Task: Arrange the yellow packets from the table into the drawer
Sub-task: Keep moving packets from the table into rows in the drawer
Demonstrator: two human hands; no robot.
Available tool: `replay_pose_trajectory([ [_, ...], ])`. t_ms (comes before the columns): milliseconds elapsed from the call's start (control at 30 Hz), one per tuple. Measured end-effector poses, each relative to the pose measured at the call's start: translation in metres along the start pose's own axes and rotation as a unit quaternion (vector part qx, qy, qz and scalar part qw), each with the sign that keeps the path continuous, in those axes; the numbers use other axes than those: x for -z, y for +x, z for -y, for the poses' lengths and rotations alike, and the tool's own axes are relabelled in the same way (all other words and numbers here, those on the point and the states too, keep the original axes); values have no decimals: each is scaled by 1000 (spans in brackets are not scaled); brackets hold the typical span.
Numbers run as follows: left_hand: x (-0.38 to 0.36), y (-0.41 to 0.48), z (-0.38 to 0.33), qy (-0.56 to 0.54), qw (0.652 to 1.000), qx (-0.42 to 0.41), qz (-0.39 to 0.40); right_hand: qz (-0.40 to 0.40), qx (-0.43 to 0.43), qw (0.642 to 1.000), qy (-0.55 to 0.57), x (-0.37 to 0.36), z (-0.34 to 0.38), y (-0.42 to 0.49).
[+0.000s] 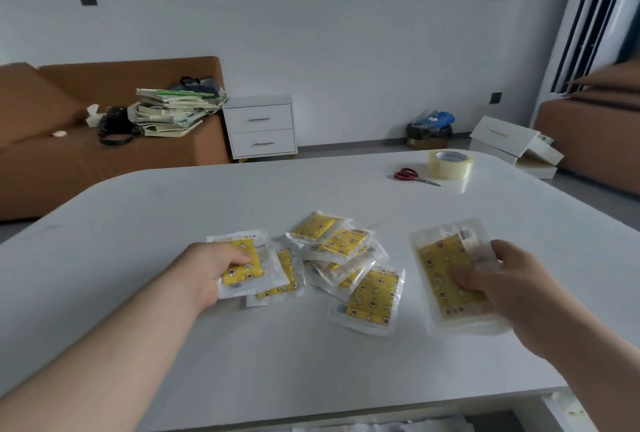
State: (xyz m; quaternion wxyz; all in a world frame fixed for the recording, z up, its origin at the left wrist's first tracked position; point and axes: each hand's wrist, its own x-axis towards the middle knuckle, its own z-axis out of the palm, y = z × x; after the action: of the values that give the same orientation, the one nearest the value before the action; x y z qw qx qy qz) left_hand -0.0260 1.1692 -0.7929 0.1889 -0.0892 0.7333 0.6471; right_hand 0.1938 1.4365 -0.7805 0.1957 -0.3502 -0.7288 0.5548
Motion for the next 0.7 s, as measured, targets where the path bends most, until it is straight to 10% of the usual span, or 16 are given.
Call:
replay_pose_trajectory([
  [367, -47, 8, -1, 375, 922, -66, -75, 23, 43, 998, 37, -8, -3, -3],
  [700, -59, 14, 0, 276, 958, -36, -72, 29, 50, 997, 53, -6, -3, -2],
])
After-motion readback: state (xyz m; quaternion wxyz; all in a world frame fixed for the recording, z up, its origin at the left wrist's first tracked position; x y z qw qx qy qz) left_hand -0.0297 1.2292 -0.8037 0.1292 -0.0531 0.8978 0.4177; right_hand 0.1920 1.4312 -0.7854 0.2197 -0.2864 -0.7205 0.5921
